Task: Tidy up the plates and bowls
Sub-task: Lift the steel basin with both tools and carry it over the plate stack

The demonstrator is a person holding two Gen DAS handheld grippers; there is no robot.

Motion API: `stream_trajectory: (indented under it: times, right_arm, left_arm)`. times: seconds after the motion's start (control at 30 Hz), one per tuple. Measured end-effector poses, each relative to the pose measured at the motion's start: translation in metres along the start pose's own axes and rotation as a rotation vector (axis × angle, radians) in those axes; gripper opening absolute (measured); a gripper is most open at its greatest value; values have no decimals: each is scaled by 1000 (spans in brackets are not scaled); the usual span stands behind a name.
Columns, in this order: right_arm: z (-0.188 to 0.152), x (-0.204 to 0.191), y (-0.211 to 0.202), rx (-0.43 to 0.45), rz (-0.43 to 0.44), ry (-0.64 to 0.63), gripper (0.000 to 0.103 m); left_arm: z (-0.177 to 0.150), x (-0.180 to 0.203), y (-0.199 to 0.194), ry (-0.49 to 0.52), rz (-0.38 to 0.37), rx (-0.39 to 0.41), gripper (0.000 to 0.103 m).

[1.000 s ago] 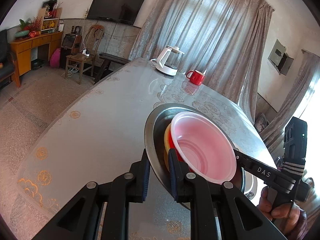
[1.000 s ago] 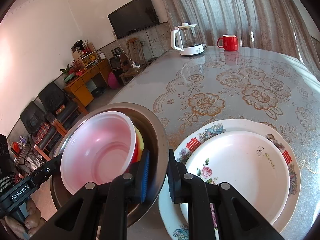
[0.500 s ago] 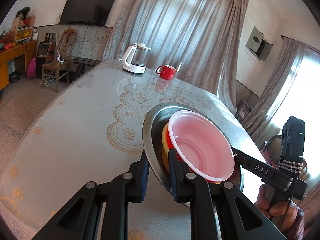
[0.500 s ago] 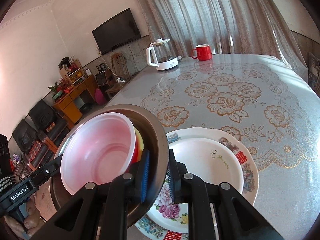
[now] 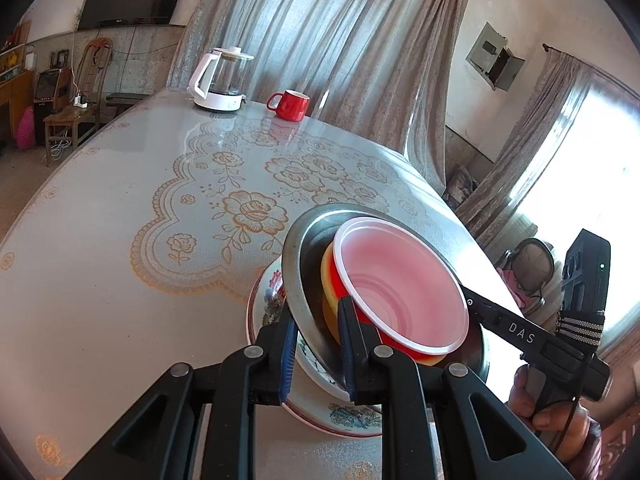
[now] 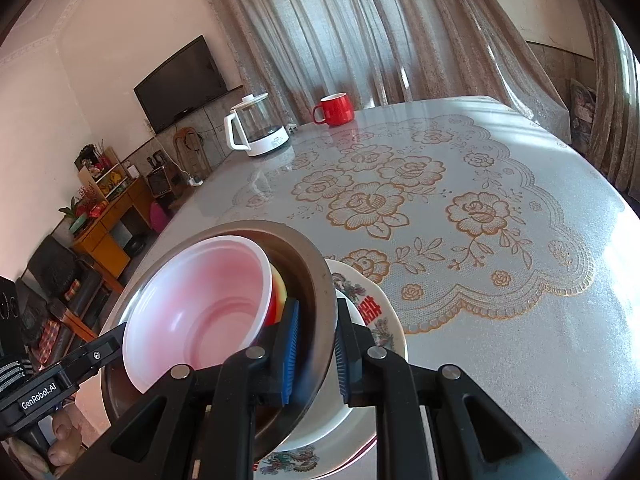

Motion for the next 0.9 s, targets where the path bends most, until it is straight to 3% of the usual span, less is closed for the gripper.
stream_trajectory:
  times: [0.3,0.9]
  right_arm:
    - [-17,29,14,-53,-47,43,16]
    - [-23,32,20,-74,-60,40,13]
  left_arm:
    - [-23,4,23,26,22,-62,19]
    - [-29,3,24,37,36,-67,22]
Point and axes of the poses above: each gripper's, at about its wrist camera, not at the fingertips, and y roughly the way its jaws point, x to its right, z to its top, the point moved 10 cm from there along y, roughly the way its jaws point, and after that the axes turned 15 degrees about z, right-handed, at the moved point
